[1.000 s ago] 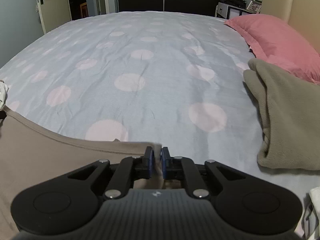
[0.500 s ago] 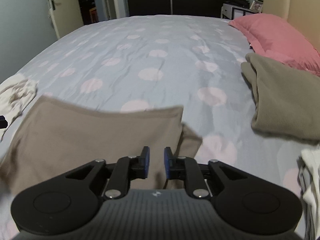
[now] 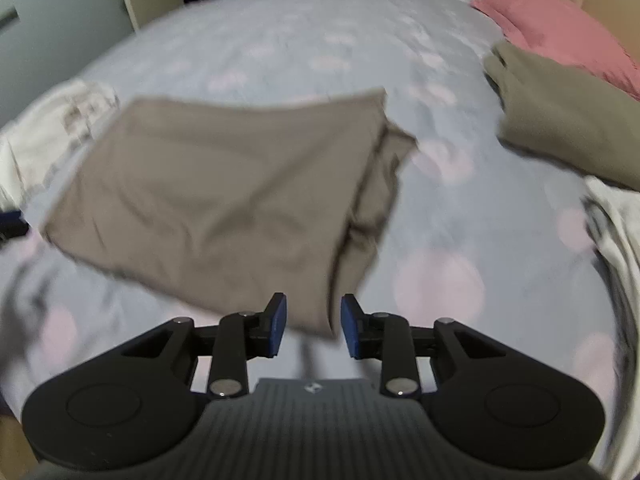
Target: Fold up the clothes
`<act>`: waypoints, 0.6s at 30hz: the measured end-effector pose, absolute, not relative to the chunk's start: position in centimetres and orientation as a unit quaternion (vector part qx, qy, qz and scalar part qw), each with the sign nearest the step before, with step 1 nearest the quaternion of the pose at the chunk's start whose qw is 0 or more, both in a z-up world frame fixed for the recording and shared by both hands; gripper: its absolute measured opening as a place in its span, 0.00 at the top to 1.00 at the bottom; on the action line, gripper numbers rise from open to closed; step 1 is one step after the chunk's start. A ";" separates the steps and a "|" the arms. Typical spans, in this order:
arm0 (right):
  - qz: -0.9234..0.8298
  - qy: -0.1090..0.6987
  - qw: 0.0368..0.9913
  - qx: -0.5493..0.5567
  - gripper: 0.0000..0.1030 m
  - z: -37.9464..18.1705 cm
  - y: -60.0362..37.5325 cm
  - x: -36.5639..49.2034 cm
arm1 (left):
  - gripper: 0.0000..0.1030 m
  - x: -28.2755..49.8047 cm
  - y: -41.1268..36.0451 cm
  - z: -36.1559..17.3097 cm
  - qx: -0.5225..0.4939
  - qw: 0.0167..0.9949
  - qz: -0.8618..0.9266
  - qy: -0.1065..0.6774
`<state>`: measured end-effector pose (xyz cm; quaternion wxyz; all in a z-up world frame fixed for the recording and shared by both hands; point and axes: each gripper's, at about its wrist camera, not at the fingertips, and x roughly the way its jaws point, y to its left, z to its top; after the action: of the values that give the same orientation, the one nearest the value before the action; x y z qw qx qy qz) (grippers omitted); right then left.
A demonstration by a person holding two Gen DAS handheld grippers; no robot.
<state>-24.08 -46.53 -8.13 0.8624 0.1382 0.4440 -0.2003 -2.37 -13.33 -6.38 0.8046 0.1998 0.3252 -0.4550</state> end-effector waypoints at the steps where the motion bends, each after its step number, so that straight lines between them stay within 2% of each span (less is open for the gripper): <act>1: -0.201 0.445 0.862 0.134 0.68 -8.3 -46.3 -24.4 | 0.53 -2.5 -13.4 -6.7 0.209 0.803 -0.454 0.324; 4: -0.203 0.439 0.866 0.124 0.68 -8.6 -46.1 -25.2 | 0.57 -2.4 -13.6 -7.8 0.228 0.798 -0.458 0.317; 7: -0.197 0.426 0.874 0.122 0.68 -8.8 -46.4 -25.5 | 0.71 -2.1 -13.7 -8.5 0.236 0.793 -0.468 0.310; 12: -0.177 0.416 0.881 0.138 0.68 -9.6 -47.1 -24.9 | 0.82 -1.9 -13.7 -9.1 0.232 0.792 -0.479 0.299; 14: -0.165 0.417 0.880 0.156 0.69 -10.1 -47.3 -24.7 | 0.93 -1.9 -13.6 -9.3 0.232 0.790 -0.480 0.303; 15: -0.160 0.421 0.879 0.157 0.77 -10.3 -47.3 -24.5 | 0.96 -1.9 -13.6 -9.4 0.235 0.788 -0.480 0.305; 17: -0.171 0.435 0.872 0.142 1.00 -10.5 -47.0 -24.2 | 1.00 -1.8 -13.4 -9.5 0.245 0.785 -0.478 0.308; 18: -0.182 0.445 0.867 0.132 1.00 -10.5 -46.9 -24.2 | 1.00 -1.7 -13.3 -9.5 0.252 0.785 -0.472 0.311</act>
<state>-24.22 -46.93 -10.54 0.8671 0.1322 0.4446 -0.1819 -1.67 -13.33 -9.47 0.7853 0.2518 0.3108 -0.4725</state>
